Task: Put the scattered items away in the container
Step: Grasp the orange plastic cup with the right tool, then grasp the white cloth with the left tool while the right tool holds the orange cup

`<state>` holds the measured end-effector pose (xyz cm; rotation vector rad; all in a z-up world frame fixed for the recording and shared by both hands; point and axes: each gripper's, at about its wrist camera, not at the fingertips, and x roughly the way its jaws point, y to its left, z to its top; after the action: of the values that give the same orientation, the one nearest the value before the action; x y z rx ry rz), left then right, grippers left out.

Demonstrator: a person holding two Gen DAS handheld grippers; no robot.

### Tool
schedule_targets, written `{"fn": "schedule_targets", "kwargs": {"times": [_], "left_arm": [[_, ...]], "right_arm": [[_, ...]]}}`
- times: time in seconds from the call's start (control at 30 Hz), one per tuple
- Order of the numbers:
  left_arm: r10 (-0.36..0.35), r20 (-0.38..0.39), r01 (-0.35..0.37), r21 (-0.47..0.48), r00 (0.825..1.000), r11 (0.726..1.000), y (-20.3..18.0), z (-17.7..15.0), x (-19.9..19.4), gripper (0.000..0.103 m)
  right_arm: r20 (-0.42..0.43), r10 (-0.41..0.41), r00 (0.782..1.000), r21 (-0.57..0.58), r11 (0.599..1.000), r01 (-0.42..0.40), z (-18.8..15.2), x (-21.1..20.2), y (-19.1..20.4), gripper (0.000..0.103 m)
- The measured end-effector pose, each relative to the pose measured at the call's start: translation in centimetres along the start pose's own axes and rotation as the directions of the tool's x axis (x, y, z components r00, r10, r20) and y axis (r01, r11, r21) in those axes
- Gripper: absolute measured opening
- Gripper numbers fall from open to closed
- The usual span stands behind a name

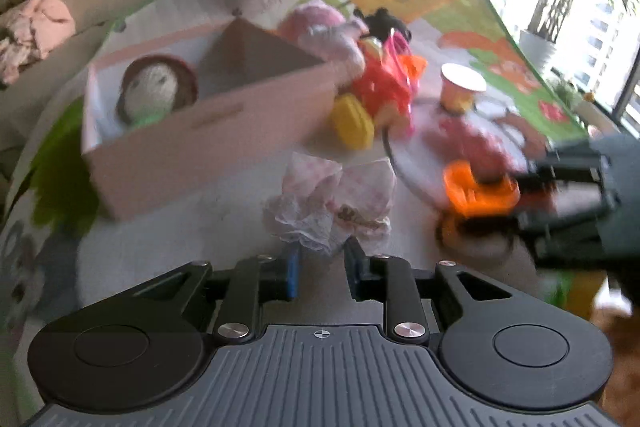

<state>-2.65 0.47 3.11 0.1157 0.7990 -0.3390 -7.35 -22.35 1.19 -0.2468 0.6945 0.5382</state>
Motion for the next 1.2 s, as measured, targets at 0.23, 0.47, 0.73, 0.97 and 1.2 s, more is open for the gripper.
{"fn": "schedule_targets", "kwargs": {"times": [0.23, 0.47, 0.73, 0.97, 1.2], "left_arm": [[-0.008, 0.002, 0.008, 0.016, 1.0, 1.0, 0.3, -2.1, -2.4, 0.055], [0.036, 0.04, -0.037, 0.021, 0.999, 0.999, -0.6, -1.0, -1.3, 0.08], [0.029, 0.043, -0.031, 0.039, 0.999, 0.999, -1.9, -0.3, 1.1, 0.07], [0.036, 0.062, -0.038, 0.04, 0.997, 0.998, -1.9, -0.2, 0.5, 0.051], [0.021, 0.083, -0.024, 0.041, 0.996, 0.999, -1.6, -0.6, -0.9, 0.034]], "right_arm": [[-0.001, 0.06, 0.998, -0.044, 0.997, -0.06, 0.7, 0.0, 1.8, 0.036], [-0.018, 0.054, 0.998, -0.05, 0.997, -0.055, 0.6, 0.1, 2.1, 0.05], [-0.032, 0.055, 0.998, -0.033, 0.998, -0.056, 0.4, 0.1, 1.9, 0.048], [-0.033, 0.054, 0.998, -0.037, 0.998, -0.055, 0.7, -0.1, 2.2, 0.037], [-0.019, 0.068, 0.998, -0.042, 0.997, -0.069, 1.6, -0.5, 2.4, 0.035]]}}
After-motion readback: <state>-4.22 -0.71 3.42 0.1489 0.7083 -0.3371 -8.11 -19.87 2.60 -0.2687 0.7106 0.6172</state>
